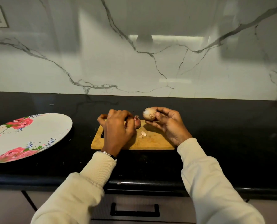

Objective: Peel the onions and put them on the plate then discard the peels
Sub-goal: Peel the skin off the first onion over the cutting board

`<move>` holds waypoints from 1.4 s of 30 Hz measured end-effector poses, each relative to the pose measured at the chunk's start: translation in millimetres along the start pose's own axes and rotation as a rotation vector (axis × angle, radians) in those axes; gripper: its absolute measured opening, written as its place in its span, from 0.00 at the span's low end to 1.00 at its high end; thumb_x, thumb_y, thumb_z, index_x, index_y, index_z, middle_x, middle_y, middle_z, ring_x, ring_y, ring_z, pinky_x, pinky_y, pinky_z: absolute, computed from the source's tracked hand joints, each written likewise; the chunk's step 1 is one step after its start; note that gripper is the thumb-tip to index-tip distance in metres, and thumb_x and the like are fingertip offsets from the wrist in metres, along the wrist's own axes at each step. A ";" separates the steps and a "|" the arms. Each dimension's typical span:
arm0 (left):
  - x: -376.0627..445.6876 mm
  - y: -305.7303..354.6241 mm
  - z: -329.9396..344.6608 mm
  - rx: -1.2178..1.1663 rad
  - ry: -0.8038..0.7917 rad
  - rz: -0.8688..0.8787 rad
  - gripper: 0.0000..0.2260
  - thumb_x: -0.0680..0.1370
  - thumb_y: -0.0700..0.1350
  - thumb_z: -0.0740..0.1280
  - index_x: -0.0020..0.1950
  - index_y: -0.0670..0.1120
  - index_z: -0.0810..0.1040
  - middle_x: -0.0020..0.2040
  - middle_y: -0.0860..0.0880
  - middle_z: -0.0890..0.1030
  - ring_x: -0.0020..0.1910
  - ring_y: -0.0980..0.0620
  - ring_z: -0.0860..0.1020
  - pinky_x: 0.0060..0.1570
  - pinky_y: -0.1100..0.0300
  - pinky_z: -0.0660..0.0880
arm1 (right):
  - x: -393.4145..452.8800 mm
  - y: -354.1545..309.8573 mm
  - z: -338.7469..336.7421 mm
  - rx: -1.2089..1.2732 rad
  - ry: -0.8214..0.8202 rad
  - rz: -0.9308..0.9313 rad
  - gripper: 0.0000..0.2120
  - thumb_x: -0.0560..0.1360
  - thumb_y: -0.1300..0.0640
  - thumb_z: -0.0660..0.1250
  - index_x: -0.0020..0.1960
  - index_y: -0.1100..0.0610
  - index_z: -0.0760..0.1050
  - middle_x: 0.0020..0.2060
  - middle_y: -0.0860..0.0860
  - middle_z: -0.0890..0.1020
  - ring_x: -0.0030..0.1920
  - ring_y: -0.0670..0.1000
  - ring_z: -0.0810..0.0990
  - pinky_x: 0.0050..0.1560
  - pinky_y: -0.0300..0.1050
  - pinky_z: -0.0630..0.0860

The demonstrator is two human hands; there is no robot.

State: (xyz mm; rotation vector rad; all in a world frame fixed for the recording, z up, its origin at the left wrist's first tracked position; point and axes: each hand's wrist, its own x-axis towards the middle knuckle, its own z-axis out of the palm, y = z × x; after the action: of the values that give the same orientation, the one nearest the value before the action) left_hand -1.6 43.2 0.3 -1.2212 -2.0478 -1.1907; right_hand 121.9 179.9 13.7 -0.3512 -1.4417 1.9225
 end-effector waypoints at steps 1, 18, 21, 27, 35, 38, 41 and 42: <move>0.0 0.3 -0.2 0.007 -0.016 0.012 0.15 0.74 0.52 0.57 0.50 0.49 0.81 0.45 0.52 0.81 0.53 0.49 0.75 0.59 0.49 0.55 | -0.1 -0.6 -0.1 0.011 0.004 0.003 0.10 0.80 0.71 0.58 0.55 0.65 0.77 0.51 0.61 0.82 0.49 0.58 0.85 0.51 0.52 0.83; 0.2 -2.8 4.9 -0.054 -0.098 0.197 0.11 0.76 0.53 0.65 0.54 0.51 0.81 0.63 0.48 0.74 0.63 0.49 0.68 0.56 0.51 0.58 | -2.0 1.5 2.3 -0.011 -0.023 0.078 0.09 0.80 0.70 0.60 0.58 0.68 0.76 0.52 0.63 0.82 0.52 0.60 0.84 0.52 0.53 0.83; 0.1 -1.9 7.4 -0.066 -0.094 0.208 0.08 0.74 0.47 0.73 0.52 0.51 0.81 0.64 0.47 0.72 0.63 0.48 0.69 0.57 0.51 0.59 | -2.6 1.5 2.2 -0.019 -0.038 0.104 0.09 0.80 0.70 0.61 0.56 0.67 0.77 0.51 0.62 0.83 0.51 0.60 0.84 0.51 0.52 0.83; -0.8 0.6 6.7 -0.072 -0.061 0.201 0.06 0.72 0.45 0.75 0.46 0.50 0.82 0.63 0.48 0.72 0.61 0.49 0.68 0.55 0.52 0.60 | -3.6 2.7 2.6 -0.071 -0.057 0.117 0.09 0.79 0.70 0.62 0.57 0.67 0.77 0.51 0.63 0.82 0.51 0.59 0.84 0.50 0.51 0.83; -1.1 3.2 9.8 -0.025 -0.048 0.282 0.05 0.72 0.44 0.74 0.46 0.45 0.82 0.63 0.45 0.73 0.61 0.47 0.66 0.52 0.50 0.65 | -3.9 0.8 3.9 -0.032 -0.048 0.136 0.08 0.80 0.69 0.60 0.54 0.66 0.77 0.51 0.62 0.82 0.50 0.58 0.84 0.48 0.50 0.84; -0.4 7.3 12.9 0.021 -0.047 0.309 0.07 0.73 0.46 0.70 0.46 0.43 0.80 0.62 0.44 0.74 0.60 0.47 0.66 0.52 0.51 0.64 | -4.2 0.2 4.3 -0.026 -0.034 0.133 0.08 0.80 0.68 0.60 0.54 0.65 0.77 0.50 0.62 0.82 0.49 0.58 0.84 0.48 0.50 0.84; 1.4 9.1 17.6 0.062 -0.079 0.318 0.10 0.76 0.48 0.64 0.47 0.42 0.78 0.62 0.44 0.74 0.59 0.48 0.65 0.51 0.51 0.66 | -3.7 0.2 3.5 -0.020 -0.037 0.136 0.08 0.81 0.68 0.60 0.54 0.65 0.77 0.50 0.62 0.82 0.50 0.57 0.84 0.48 0.50 0.84; 1.8 9.3 18.8 0.073 -0.093 0.319 0.12 0.76 0.49 0.61 0.48 0.42 0.77 0.62 0.44 0.74 0.59 0.48 0.65 0.51 0.50 0.67 | -3.8 0.2 3.5 -0.013 -0.040 0.135 0.08 0.81 0.67 0.60 0.55 0.66 0.77 0.49 0.61 0.83 0.49 0.57 0.84 0.48 0.51 0.84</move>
State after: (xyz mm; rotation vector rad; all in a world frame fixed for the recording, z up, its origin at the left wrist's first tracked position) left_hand 6.2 62.3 -3.9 -1.5228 -1.8521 -0.9177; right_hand 122.5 174.9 13.9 -0.4285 -1.4906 2.0381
